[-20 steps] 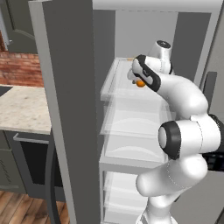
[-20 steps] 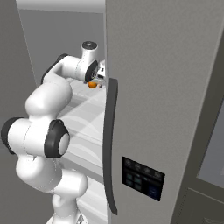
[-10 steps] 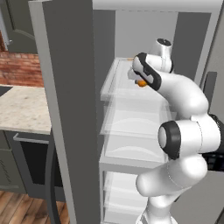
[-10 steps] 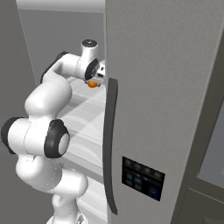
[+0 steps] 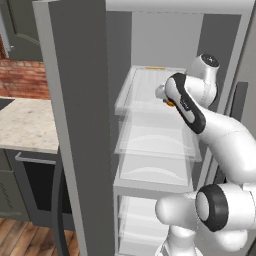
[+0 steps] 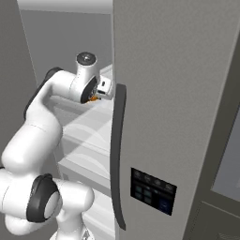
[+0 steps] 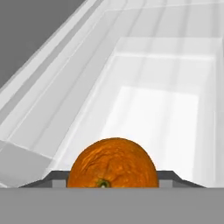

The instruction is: Pick up the tangerine and apple from the fridge and place one fruit on each plate on the dining counter.

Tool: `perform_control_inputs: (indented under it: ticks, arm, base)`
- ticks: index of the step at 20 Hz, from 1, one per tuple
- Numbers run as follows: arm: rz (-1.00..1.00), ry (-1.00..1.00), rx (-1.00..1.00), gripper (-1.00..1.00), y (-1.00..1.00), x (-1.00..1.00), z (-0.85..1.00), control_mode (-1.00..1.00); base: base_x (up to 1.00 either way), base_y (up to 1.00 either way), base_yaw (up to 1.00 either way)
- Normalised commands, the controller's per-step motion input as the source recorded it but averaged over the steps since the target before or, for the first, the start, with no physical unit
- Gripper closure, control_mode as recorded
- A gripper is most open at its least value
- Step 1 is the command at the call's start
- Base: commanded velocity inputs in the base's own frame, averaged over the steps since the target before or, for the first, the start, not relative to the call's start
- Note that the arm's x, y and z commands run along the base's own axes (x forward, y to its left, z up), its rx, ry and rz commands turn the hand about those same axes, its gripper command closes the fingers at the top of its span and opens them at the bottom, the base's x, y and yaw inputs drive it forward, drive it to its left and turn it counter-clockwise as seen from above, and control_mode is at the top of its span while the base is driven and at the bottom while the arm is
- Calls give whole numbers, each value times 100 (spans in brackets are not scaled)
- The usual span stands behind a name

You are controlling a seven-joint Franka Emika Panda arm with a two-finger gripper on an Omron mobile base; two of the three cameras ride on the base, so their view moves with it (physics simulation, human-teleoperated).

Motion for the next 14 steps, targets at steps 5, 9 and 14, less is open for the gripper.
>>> perform_control_inputs:
  ticks: [5, 9, 14]
  arm:
    - [0, 0, 0, 100, 0, -100, 12, -100]
    - [0, 1, 0, 100, 0, -100, 9, -100]
    - [0, 5, 0, 100, 4, -100, 0, -100]
  base:
    - [0, 0, 0]
    - [0, 0, 0]
    - [0, 0, 0]
